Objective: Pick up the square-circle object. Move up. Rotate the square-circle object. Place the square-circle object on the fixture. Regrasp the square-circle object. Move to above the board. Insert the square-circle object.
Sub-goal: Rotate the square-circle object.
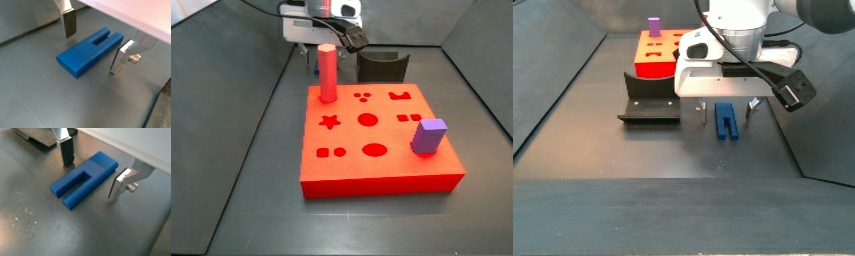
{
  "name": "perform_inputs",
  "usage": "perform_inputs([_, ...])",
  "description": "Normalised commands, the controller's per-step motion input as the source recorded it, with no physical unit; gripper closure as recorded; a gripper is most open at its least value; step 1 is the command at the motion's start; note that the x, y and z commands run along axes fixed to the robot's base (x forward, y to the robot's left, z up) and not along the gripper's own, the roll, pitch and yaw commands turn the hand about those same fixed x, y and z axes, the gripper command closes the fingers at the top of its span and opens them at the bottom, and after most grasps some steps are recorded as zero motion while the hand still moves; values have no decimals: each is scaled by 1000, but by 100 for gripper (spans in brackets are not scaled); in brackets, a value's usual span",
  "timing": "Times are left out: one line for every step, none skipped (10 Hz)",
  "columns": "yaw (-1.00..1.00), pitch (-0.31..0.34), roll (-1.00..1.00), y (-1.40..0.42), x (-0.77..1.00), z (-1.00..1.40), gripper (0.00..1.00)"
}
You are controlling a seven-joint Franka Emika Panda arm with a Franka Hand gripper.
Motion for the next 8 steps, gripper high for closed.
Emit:
perform_inputs([-3,-60,-177,20,20,-171,0])
perform_inputs([-4,-60,-177,20,20,-171,0])
perform_inputs([-4,-59,-177,20,20,-171,0])
perform_inputs([-4,-59,-176,20,20,-171,0])
perform_inputs([-4,-59,-176,20,20,-171,0])
perform_inputs([-4,-59,-176,20,20,-171,0])
perform_inputs([-4,-59,-176,20,20,-171,0])
perform_inputs([-4,-59,-176,20,20,-171,0])
